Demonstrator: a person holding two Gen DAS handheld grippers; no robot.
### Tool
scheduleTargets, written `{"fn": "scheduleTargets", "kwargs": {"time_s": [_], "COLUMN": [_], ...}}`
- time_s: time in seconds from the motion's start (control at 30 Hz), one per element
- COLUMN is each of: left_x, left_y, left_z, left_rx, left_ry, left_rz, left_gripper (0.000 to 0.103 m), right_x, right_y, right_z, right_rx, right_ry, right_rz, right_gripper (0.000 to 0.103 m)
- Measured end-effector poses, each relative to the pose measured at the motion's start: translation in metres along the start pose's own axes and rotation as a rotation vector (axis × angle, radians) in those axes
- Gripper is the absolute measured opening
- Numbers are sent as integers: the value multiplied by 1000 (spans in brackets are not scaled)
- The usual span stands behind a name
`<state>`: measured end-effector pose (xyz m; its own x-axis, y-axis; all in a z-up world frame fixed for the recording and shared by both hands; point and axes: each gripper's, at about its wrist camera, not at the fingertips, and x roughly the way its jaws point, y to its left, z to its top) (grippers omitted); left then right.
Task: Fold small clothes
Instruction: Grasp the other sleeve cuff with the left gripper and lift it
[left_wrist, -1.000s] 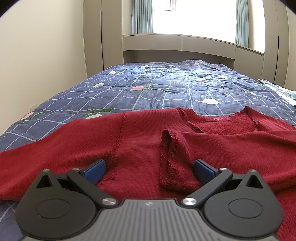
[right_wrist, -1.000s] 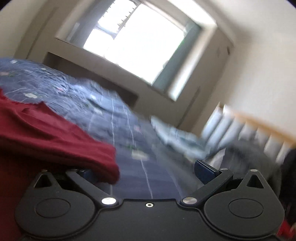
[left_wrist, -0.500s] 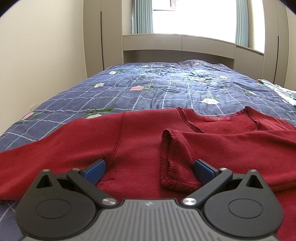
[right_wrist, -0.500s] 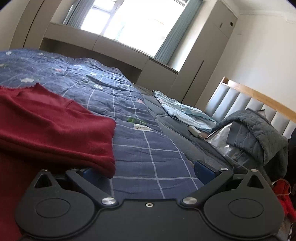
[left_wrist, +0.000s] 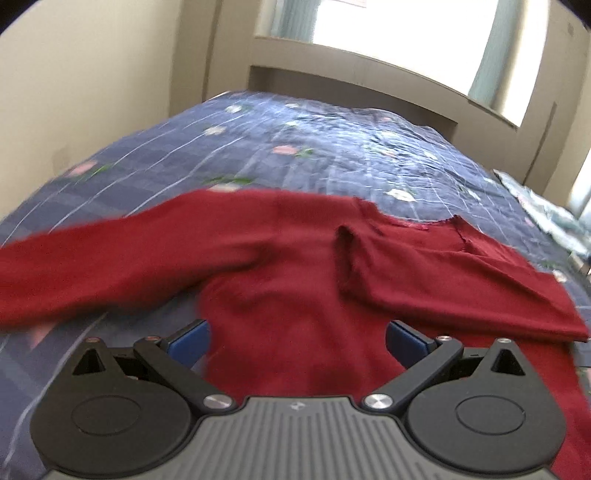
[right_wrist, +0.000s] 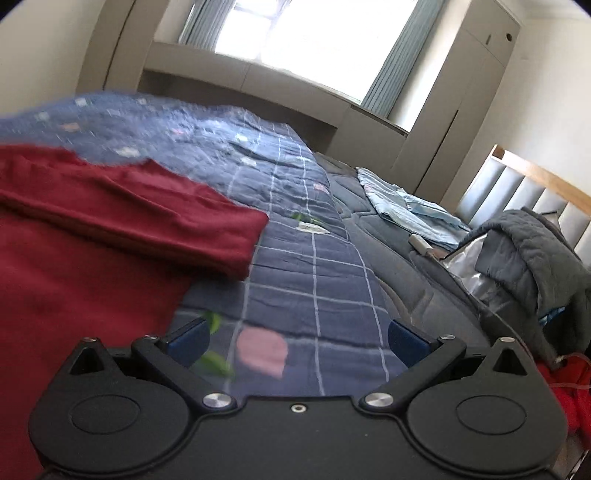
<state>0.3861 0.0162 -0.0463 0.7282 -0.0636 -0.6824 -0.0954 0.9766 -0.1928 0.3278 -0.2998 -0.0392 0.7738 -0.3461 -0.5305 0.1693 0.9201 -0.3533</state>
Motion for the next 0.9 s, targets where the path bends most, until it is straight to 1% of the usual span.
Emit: {"fn": "scheduleTargets", "kwargs": {"time_s": [0.07,0.17,0.23,0.33,0.4,0.47,0.53,0.63,0.7,0.77,0.8,0.83,0.87,0.9], "left_x": [-20,-44,-58,-74,-83,-88,-87,-83,-82,-80,-79,-78,-79,-78], "left_y": [30,81,116,162,189,211,231,257,270,274,276,279,283,286], "left_z": [-9,-20,-25,-28,-29,-28,-26,-23,-22,-22,-22,-21,-24,-24], "left_rx": [-64,-175,-244,-340,-396,-445,-497,-610,-683,-737,-758,-790,-822,-852], "left_ry": [18,28,12,-10,-43,-77,-99,-131,-173,-219,-241,-267,-300,-331], "left_rz": [20,83,136,225,258,279,285,278,274,292,305,330,353,367], "left_gripper": [103,103,103,103,103,103,103,103,103,102,99,93,89,82], "right_x": [-22,-50,-64,-79,-85,-87,-89,-88,-82,-78,-77,-76,-74,-72], "right_y": [0,11,26,53,74,92,108,127,134,138,138,136,135,133], "right_z": [-2,-5,-7,-8,-6,-3,-3,-2,-5,-10,-13,-15,-16,-17], "right_rx": [35,89,107,96,78,65,52,25,5,-5,1,14,33,50], "right_ry": [-11,-20,-28,-54,-54,-48,-55,-49,-34,-23,-23,-25,-22,-16], "right_rz": [40,139,204,276,310,335,355,346,338,332,334,338,345,353], "right_gripper": [103,103,103,103,103,102,103,102,102,102,102,103,103,102]}}
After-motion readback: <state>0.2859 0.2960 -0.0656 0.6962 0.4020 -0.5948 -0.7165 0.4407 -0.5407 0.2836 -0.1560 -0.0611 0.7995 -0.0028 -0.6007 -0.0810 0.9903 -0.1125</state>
